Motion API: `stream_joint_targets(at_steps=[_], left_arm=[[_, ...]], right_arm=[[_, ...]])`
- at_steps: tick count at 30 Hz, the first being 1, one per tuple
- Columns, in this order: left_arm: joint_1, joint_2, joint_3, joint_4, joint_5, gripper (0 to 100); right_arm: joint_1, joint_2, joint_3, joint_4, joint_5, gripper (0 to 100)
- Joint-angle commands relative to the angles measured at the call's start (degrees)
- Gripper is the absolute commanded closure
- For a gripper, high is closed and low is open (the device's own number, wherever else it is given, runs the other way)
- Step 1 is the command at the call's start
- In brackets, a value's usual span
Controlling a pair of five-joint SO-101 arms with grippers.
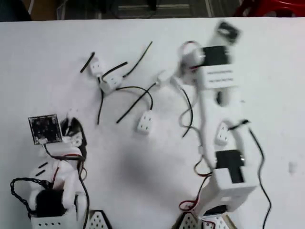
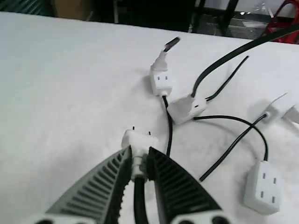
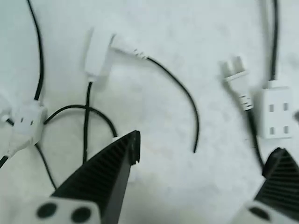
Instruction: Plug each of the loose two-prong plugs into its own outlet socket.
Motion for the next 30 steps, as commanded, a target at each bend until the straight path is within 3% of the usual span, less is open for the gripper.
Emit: stream_joint_targets(at_steps=[1, 7, 16, 19, 30], left_arm=[[4.62, 2.51, -6.59, 0.18, -0.44, 98], [7.25, 28.18, -26.11, 3.43, -0.44, 98], [21.05, 73.45, -77.63, 36.31, -0.70, 98], [25.45, 84.44, -91.78, 43.69, -0.44, 98], [32.31, 106.86, -97.32, 43.43, 3.34, 98]], right_arm=[[8.22, -3.12, -1.05, 2.24, 5.63, 59.4], [17.36, -3.12, 9.41, 2.15, 14.95, 59.4], [24.92, -3.12, 28.04, -1.80, 25.93, 59.4], [27.74, -3.12, 34.90, -5.05, 29.45, 59.4], [36.00, -3.12, 53.10, -14.46, 40.35, 59.4]])
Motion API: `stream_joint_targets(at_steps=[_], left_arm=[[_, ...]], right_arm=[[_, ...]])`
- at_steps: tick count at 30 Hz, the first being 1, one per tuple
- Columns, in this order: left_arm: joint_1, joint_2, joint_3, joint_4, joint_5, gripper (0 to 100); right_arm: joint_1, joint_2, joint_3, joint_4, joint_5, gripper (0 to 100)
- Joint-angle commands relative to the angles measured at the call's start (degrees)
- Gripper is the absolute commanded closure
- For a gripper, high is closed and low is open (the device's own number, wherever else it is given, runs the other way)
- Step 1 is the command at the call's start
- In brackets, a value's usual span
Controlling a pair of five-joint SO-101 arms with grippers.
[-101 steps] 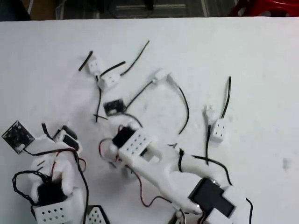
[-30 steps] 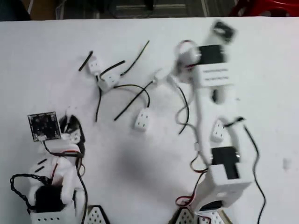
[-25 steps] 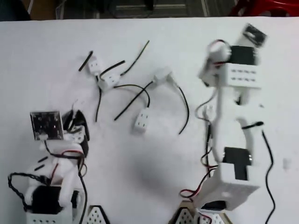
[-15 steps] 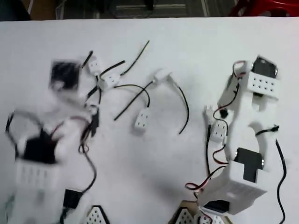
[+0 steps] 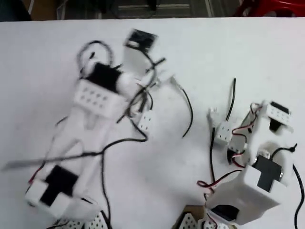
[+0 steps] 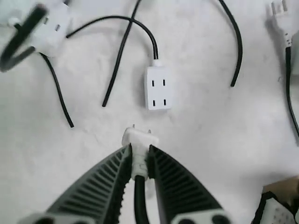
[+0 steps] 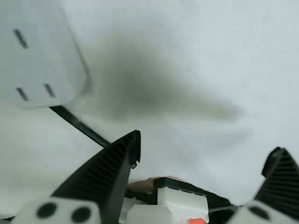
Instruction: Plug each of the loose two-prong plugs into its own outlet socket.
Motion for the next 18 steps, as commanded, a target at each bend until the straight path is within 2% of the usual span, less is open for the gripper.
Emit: stream_joint_targets(at_steps=[1, 4, 12, 18], left_arm=[[1.89, 5.76, -2.46, 0.26, 0.62, 98], [2.33, 10.07, -2.90, 0.09, 0.97, 98], [2.33, 15.78, -2.90, -4.75, 18.37, 98], [1.89, 15.87, -2.55, -9.67, 24.00, 98]], right_arm=[[1.10, -2.77, 4.13, -4.44, 2.37, 59.4], [1.10, -2.77, 8.18, -8.75, 4.13, 59.4], [0.92, -2.77, 10.99, -12.44, 5.36, 59.4], [0.84, -2.77, 10.99, -12.44, 5.36, 59.4]])
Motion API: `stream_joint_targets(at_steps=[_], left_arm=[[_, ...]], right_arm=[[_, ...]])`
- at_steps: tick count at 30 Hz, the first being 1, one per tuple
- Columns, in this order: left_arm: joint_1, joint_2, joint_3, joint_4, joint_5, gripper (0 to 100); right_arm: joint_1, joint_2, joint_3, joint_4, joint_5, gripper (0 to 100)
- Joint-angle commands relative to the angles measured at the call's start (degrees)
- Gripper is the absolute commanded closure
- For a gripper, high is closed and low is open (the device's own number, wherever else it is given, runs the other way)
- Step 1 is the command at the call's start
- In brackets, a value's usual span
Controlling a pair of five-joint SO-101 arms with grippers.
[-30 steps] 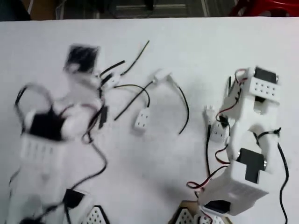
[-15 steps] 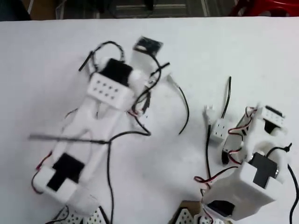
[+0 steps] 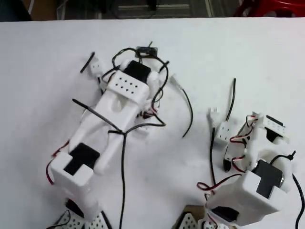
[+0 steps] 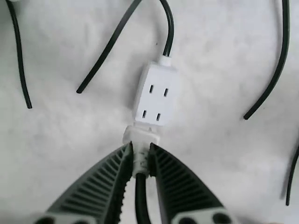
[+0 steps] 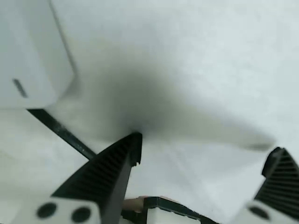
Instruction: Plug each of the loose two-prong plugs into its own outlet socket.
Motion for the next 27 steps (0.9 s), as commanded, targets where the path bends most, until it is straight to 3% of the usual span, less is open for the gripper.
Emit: stream_joint_targets(at_steps=[1, 6, 12, 27], left_arm=[[0.66, -0.40, -2.11, -2.20, 1.58, 98], [1.10, 0.57, -0.97, -2.64, 1.76, 98], [1.36, 1.01, 5.45, -8.97, 3.16, 98], [1.10, 1.45, 10.20, -11.87, 3.34, 98]], right_arm=[[0.31, -0.66, 0.26, -1.36, 0.44, 59.4], [0.31, -0.66, 0.26, -1.36, 0.44, 59.4], [0.31, -0.66, 0.26, -1.45, 0.44, 59.4], [0.22, -0.57, 0.26, -1.45, 0.53, 59.4]])
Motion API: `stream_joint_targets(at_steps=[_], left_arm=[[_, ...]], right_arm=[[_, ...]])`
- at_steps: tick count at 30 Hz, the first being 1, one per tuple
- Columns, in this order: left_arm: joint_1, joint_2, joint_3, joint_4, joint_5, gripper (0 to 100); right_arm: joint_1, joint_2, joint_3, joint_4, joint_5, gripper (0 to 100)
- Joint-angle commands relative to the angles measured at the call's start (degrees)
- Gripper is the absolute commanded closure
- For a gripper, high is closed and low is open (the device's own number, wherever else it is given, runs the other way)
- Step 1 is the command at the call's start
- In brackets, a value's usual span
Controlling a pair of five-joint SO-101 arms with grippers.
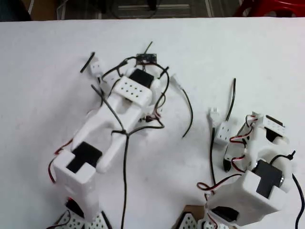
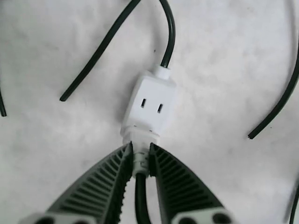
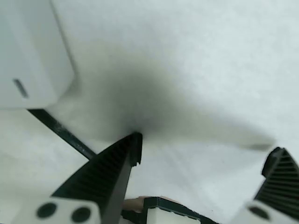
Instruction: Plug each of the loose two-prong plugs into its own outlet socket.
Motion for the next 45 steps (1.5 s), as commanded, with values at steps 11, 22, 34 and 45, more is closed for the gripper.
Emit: stream_joint_targets(at_steps=[11, 22, 34, 45], left_arm=[[0.04, -0.92, 6.86, -7.03, -8.70, 95], [-5.14, -0.31, 3.34, -2.46, -8.97, 66], [-5.05, -0.22, 11.78, -14.68, -12.75, 66], [-5.05, 10.59, 1.93, -9.41, -17.05, 95]], right_arm=[[0.22, 6.81, -4.31, 0.75, 0.53, 59.4], [0.22, 11.38, -7.82, 3.12, 0.26, 59.4], [0.22, 11.47, -7.82, 3.03, 0.09, 59.4], [0.22, 11.56, -7.65, 3.03, 0.09, 59.4]])
